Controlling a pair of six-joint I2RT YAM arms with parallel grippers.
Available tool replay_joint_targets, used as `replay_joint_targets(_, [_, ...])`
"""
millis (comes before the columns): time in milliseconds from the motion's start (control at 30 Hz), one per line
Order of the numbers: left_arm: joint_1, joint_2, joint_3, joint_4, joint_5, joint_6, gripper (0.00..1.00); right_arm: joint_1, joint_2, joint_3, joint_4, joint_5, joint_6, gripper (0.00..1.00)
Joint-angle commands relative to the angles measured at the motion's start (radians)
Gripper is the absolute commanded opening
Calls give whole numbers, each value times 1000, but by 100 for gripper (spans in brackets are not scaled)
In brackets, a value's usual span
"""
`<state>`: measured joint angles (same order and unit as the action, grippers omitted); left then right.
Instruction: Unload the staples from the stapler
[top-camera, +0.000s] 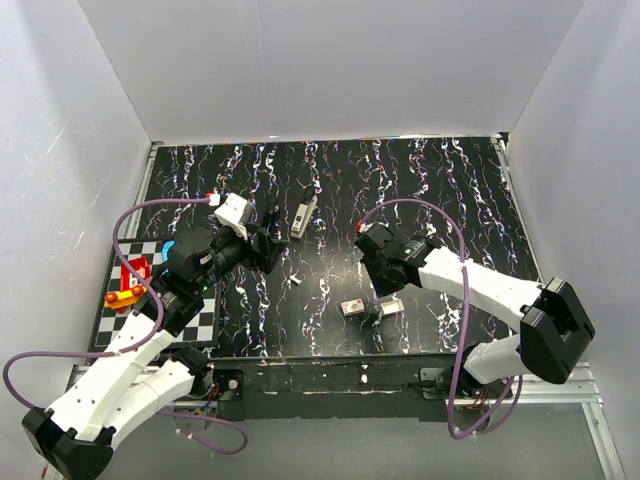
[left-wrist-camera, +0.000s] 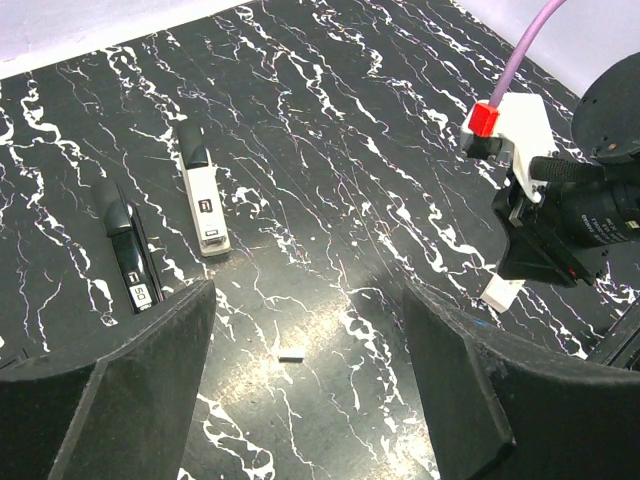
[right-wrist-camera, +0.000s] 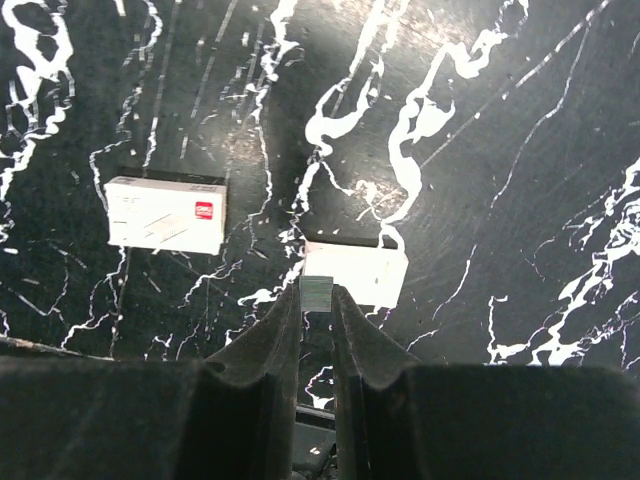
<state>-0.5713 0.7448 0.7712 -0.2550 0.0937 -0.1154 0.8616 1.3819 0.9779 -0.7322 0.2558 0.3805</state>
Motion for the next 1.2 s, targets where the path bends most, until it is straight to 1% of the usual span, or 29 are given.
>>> replay_joint_targets(0, [2,1,-7,-4,-14,10,74,-24,-20,-28,16,28,67,20])
replay_joint_targets(233, [2,2,-6,-7,-31,5,76,-33,-26,-77,28,28,101,20])
replay_joint_targets(267, [2,2,-4,-7,-31,3,83,-35,-24,-84,30,28,104,20])
replay_joint_targets(500, [2,2,-4,-9,-29,6,84,-35,-21,-114,43,22,106,20])
replay_joint_targets(1167, [2,1,-4,-9,-28,6,85,-35,32,-134,73,16,123,21])
